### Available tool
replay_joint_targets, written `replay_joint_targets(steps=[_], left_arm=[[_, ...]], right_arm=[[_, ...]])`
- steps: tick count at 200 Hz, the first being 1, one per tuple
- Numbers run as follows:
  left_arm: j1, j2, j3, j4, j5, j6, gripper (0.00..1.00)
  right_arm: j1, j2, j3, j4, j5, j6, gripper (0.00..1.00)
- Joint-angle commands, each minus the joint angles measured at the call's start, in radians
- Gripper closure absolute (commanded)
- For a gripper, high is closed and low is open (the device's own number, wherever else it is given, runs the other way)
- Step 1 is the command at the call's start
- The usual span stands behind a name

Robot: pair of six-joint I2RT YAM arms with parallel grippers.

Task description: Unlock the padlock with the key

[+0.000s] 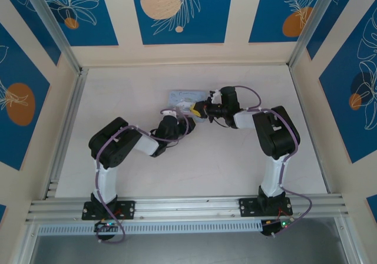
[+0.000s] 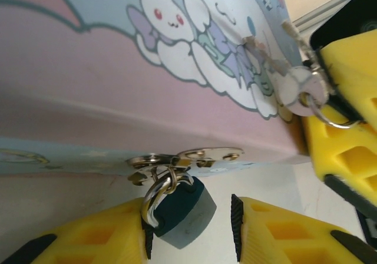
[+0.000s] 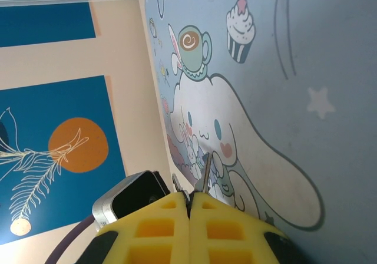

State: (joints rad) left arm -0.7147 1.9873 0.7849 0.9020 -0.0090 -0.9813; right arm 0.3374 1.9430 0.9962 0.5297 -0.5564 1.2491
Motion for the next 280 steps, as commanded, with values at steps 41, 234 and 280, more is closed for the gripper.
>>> replay_joint_targets(steps=[41, 234, 280], left_arm=[[-0.022, 0.016, -0.023, 0.143, -0.012, -0.091, 0.57], [-0.063, 0.073, -0.006, 0.048, -0.217, -0.220, 0.61], [-0.066, 0.087, 0.004, 0.035, -0.231, -0.234, 0.68]], right_arm=[[-0.009, 0.040, -0.007, -0.022, 0.007, 0.011, 1.00], [-0.020, 0.041, -0.018, -0.009, -0.003, 0.016, 1.00], [-0.021, 0.043, -0.024, -0.001, -0.003, 0.019, 1.00]])
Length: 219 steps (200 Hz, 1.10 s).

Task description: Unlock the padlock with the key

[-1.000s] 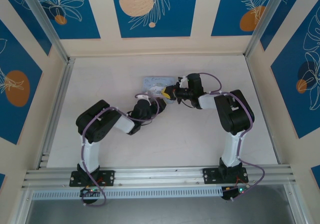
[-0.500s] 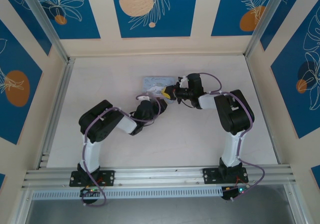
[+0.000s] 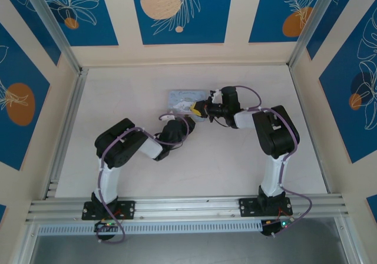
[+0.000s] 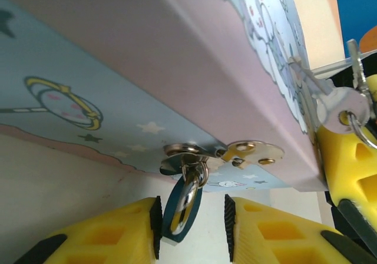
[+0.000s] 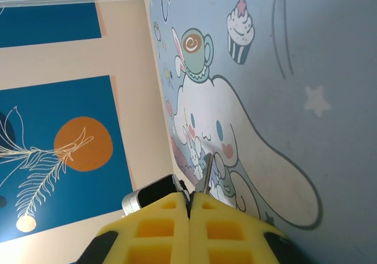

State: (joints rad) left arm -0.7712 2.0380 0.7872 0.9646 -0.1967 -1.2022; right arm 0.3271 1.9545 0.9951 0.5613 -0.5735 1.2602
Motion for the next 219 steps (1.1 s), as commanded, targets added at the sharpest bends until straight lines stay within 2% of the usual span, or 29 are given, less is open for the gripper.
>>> replay_joint_targets(steps=[1, 39, 105, 137, 177, 191, 219], left_arm=[[-0.009, 0.037, 0.001, -0.028, -0.044, -0.013, 0.69], [-0.010, 0.036, 0.007, -0.056, -0.049, -0.014, 0.75], [-0.011, 0.027, 0.024, -0.126, -0.055, -0.002, 0.78], [-0.010, 0.036, 0.029, -0.134, -0.055, -0.006, 0.85], [-0.011, 0.038, 0.026, -0.139, -0.046, -0.007, 1.00], [-0.011, 0.032, 0.024, -0.145, -0.043, -0.004, 1.00], [-0.011, 0.025, 0.026, -0.167, -0.048, -0.010, 0.82]], right_arm=[[-0.010, 0.032, -0.023, -0.033, 0.014, 0.008, 1.00], [-0.013, 0.033, -0.026, -0.031, 0.012, 0.008, 1.00], [-0.016, 0.038, -0.032, -0.026, 0.013, 0.009, 1.00], [-0.016, 0.038, -0.035, -0.026, 0.012, 0.009, 1.00], [-0.019, 0.034, -0.033, -0.026, 0.008, 0.010, 1.00], [-0.019, 0.034, -0.032, -0.027, 0.008, 0.009, 1.00], [-0.019, 0.032, -0.037, -0.029, 0.012, 0.006, 1.00]])
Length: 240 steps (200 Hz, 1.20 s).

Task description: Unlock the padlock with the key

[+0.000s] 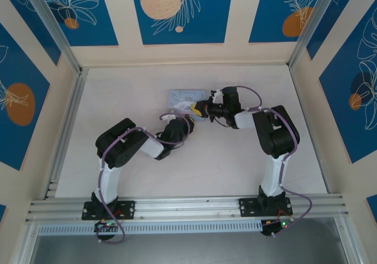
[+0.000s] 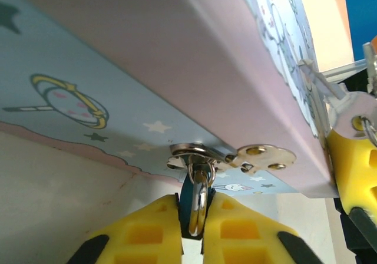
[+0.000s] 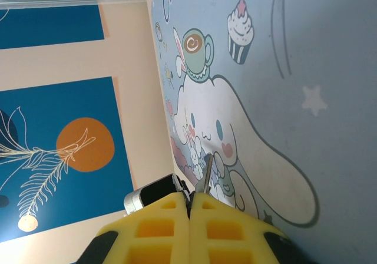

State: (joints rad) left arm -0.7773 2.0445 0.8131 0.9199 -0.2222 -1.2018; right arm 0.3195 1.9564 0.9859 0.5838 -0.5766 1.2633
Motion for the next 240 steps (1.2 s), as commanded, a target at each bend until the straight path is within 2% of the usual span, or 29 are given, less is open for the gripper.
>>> replay_joint_targets(steps=[1, 23, 87, 177, 208, 240], left_arm=[[-0.005, 0.019, 0.000, -0.122, -0.023, -0.011, 0.82], [-0.004, 0.027, 0.009, -0.121, -0.025, -0.018, 0.71], [-0.012, 0.052, 0.064, -0.155, -0.056, -0.043, 0.69], [-0.013, 0.058, 0.060, -0.138, -0.065, -0.046, 1.00], [-0.012, 0.029, 0.039, -0.135, -0.043, -0.059, 1.00], [0.006, -0.030, 0.015, -0.177, 0.052, -0.071, 1.00]], right_arm=[[-0.011, 0.031, -0.028, -0.052, 0.015, 0.003, 1.00], [-0.010, 0.032, -0.035, -0.052, 0.016, 0.005, 1.00], [-0.012, 0.035, -0.040, -0.048, 0.014, 0.005, 1.00], [-0.011, 0.044, -0.032, -0.053, 0.009, 0.002, 1.00], [-0.012, 0.038, -0.026, -0.052, 0.000, 0.004, 1.00], [-0.026, -0.011, -0.013, -0.061, -0.015, 0.002, 1.00]])
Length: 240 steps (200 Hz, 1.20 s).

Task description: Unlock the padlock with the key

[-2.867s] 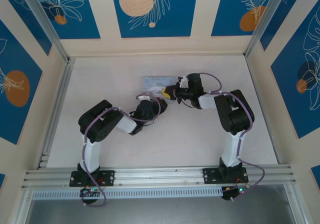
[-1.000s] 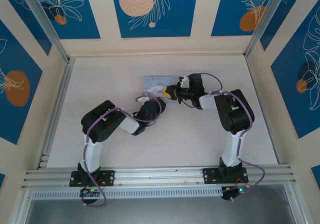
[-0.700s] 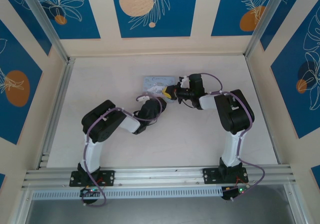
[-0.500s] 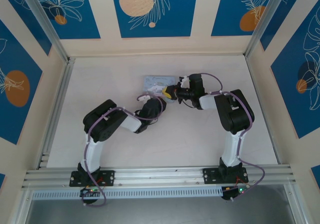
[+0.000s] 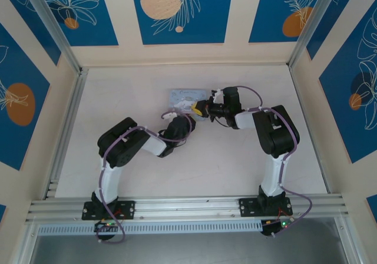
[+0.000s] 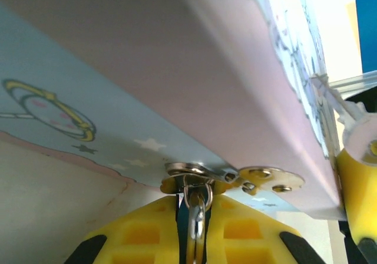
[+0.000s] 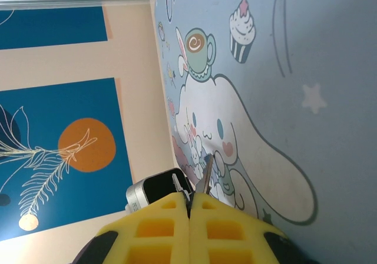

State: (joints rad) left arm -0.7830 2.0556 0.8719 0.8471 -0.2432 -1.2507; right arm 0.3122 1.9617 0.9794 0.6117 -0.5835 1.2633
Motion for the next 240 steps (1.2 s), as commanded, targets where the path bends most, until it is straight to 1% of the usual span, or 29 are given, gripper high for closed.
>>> replay_joint_targets(steps=[1, 18, 57, 97, 115, 144, 166, 191, 228, 240], left_arm=[[0.013, -0.043, -0.044, -0.106, 0.078, -0.022, 1.00], [0.037, -0.074, -0.056, -0.143, 0.160, -0.023, 1.00], [0.096, -0.124, -0.100, -0.159, 0.339, -0.033, 1.00], [0.143, -0.171, -0.102, -0.197, 0.506, 0.016, 1.00], [0.160, -0.192, -0.100, -0.222, 0.559, 0.026, 1.00], [0.189, -0.206, -0.091, -0.221, 0.641, 0.013, 1.00], [0.211, -0.204, -0.079, -0.197, 0.714, -0.009, 1.00], [0.224, -0.221, -0.061, -0.233, 0.758, -0.007, 1.00], [0.223, -0.281, -0.048, -0.317, 0.760, 0.004, 1.00], [0.224, -0.302, -0.030, -0.369, 0.768, 0.023, 1.00]], right_arm=[[-0.020, -0.019, -0.006, -0.089, -0.008, 0.002, 1.00], [-0.032, -0.070, -0.002, -0.113, -0.014, -0.009, 1.00], [-0.042, -0.212, -0.039, -0.187, -0.025, -0.060, 1.00], [-0.042, -0.369, -0.182, -0.216, -0.016, -0.093, 1.00], [-0.044, -0.437, -0.250, -0.232, -0.022, -0.111, 1.00], [-0.039, -0.527, -0.365, -0.232, -0.025, -0.116, 1.00], [-0.026, -0.566, -0.434, -0.209, -0.031, -0.106, 1.00], [-0.011, -0.581, -0.483, -0.185, -0.022, -0.098, 1.00], [0.000, -0.547, -0.524, -0.096, -0.009, -0.037, 1.00], [0.005, -0.535, -0.523, -0.074, -0.009, -0.024, 1.00]])
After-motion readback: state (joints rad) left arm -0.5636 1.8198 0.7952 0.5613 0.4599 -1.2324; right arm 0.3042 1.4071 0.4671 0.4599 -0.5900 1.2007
